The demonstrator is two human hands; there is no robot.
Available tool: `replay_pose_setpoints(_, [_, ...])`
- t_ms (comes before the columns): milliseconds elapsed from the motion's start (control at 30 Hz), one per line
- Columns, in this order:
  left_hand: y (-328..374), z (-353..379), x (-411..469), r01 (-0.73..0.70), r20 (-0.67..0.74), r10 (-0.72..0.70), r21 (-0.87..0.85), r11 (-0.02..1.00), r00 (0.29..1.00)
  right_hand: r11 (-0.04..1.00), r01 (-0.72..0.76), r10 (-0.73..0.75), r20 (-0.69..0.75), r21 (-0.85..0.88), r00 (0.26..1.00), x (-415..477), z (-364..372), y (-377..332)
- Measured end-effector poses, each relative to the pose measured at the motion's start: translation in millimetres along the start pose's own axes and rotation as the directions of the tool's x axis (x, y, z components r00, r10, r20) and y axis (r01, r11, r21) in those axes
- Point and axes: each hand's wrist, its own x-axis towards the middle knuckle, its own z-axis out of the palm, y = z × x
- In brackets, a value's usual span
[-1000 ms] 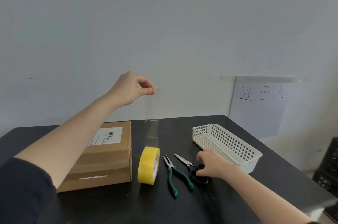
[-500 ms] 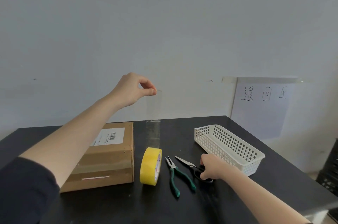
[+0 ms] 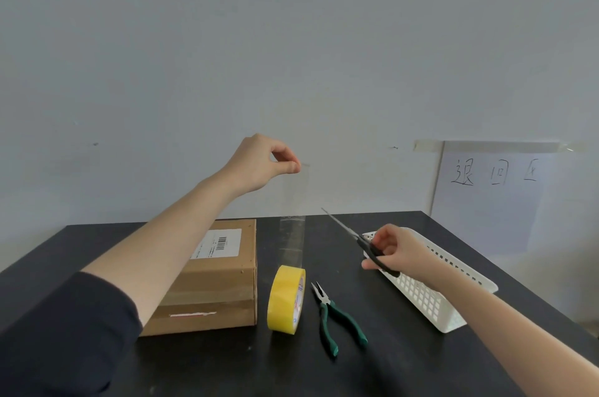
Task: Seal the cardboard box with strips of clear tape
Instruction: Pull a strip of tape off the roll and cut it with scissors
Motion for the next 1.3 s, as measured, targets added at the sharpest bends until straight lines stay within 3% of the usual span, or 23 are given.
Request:
replay_pose_setpoints(100, [1,0,0,0.001,0.003,-0.001,0.002,1.0,1.0,0.999,0.034,-0.034,-0.019,0.0,0.999,-1,-11,-17])
replay_pose_setpoints(433, [-1,0,1,-0.002,0.0,0.002,0.002,1.0,1.0,0.986,0.165,-0.16,0.153,-0.024,0.975,-15,-39,-57])
replay_pose_setpoints(600, [-2,0,2,0.001,-0.003,-0.001,0.005,1.0,1.0,0.961,0.23,-0.194,0.215,-0.153,0.957,-8,-43,-75])
replay_pose_setpoints(900, [-1,0,2,-0.007,-0.004,0.007,0.002,1.0,1.0,0.921,0.264,-0.2,0.234,-0.287,0.951,11,-30,-104])
replay_pose_setpoints(1300, [-3,-1,2,-0.02,-0.008,0.02,0.017,1.0,1.0,0.89,0.309,-0.241,0.229,-0.335,0.943,14,-16,-119])
